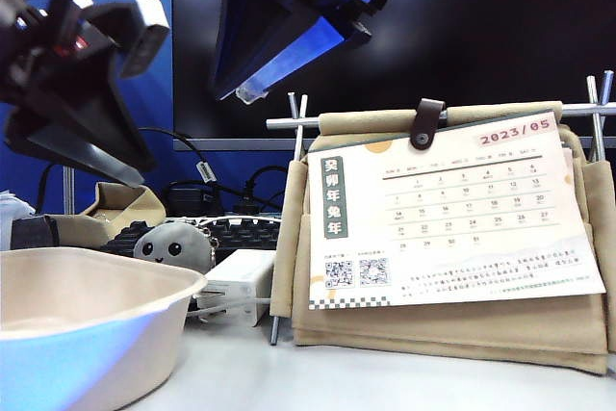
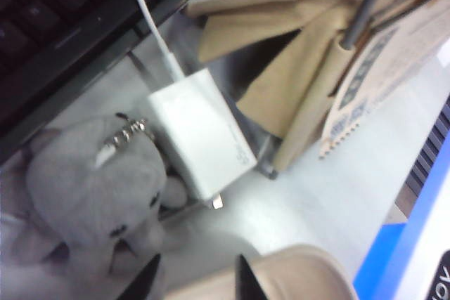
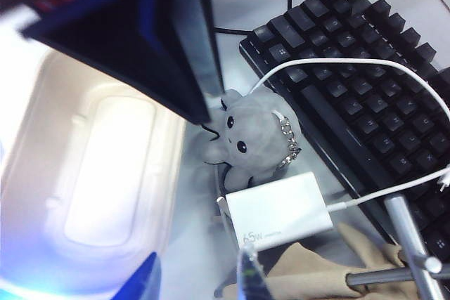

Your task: Identity fluffy octopus among items on the table, put them into the paper lunch box.

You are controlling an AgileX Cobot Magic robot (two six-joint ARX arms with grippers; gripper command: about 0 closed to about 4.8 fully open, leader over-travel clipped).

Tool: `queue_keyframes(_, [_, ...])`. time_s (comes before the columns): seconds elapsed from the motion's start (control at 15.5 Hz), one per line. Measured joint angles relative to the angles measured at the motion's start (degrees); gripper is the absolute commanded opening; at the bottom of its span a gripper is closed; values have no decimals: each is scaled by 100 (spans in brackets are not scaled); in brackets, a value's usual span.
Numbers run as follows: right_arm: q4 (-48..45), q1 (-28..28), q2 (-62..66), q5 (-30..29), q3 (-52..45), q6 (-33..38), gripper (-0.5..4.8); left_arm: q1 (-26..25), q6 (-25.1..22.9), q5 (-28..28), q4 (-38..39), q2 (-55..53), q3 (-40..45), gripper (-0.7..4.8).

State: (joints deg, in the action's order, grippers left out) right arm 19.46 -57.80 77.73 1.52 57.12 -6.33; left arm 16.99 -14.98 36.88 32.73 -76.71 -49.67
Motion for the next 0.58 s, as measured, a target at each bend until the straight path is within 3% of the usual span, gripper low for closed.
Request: queue_keyframes(0.58, [-2, 0, 0, -2, 2, 11, 148, 0, 173, -2, -516, -35, 0, 127])
